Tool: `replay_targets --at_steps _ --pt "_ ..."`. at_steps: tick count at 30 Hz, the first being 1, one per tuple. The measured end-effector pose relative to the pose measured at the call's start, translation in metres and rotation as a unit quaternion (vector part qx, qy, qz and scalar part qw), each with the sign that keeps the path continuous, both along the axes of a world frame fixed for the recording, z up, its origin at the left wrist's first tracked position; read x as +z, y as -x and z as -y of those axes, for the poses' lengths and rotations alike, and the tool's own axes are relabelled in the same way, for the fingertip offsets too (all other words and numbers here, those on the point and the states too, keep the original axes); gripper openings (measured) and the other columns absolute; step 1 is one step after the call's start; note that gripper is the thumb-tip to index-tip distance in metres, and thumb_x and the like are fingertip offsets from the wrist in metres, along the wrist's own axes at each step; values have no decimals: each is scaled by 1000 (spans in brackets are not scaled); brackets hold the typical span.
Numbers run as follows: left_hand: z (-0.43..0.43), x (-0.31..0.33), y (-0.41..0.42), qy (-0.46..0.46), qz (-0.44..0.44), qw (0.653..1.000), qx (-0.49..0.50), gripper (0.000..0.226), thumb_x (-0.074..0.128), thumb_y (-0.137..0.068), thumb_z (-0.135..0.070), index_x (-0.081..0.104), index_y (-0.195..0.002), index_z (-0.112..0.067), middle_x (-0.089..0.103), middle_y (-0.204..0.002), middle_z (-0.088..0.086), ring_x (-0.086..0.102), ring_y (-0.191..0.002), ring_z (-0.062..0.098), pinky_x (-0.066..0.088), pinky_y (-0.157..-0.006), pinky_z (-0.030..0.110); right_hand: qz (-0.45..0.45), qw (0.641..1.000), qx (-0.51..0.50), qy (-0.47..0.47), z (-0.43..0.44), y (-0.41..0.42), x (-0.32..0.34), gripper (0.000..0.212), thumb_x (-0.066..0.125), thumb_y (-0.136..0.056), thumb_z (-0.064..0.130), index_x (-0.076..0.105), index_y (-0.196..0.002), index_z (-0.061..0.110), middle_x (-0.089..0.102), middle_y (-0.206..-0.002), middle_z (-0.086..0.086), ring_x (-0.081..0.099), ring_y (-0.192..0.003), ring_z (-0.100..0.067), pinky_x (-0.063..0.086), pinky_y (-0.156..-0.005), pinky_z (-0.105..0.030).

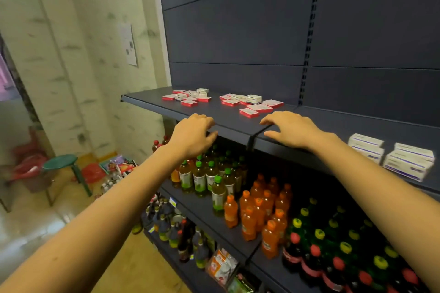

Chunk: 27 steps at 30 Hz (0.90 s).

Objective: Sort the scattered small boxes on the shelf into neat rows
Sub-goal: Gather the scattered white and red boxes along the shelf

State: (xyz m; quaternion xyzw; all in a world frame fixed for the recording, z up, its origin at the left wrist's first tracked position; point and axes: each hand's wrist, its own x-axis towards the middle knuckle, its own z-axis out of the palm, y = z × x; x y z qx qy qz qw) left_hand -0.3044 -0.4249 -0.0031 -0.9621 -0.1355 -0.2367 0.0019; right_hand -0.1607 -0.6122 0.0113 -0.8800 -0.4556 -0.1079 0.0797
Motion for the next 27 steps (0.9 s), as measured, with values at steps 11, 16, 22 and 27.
replay_targets --at_steps 11,16,22,27 --pt "-90 -1 -73 21 -12 998 -55 40 46 -92 -38 53 -124 -15 57 -128 5 49 -118 21 44 -95 37 -31 998 -54 -7 -98 -57 -4 46 55 -89 40 50 -128 17 53 -133 -4 49 -120 -23 44 -97 -44" --pt "-126 4 -128 2 -30 996 -86 39 45 -93 -38 53 -123 -14 55 -128 7 48 -119 23 44 -96 40 -44 991 -123 -1 -130 -105 -9 42 57 -84 50 57 -98 10 56 -101 -8 50 -85 -24 41 -71 -31" --pt "-155 8 -194 31 -39 988 -148 37 47 -92 -36 56 -120 -14 58 -127 5 52 -115 22 44 -93 36 -68 977 -201 2 -152 -149 -15 55 57 -74 66 34 -55 20 44 -65 2 47 -73 -22 31 -56 -29" --pt "-162 -1 -238 81 -57 971 -218 33 50 -91 -31 59 -117 -13 60 -125 5 54 -111 21 45 -93 35 -74 972 -221 16 -161 -161 -15 52 60 -69 66 45 -58 18 47 -63 5 49 -72 -21 33 -54 -28"
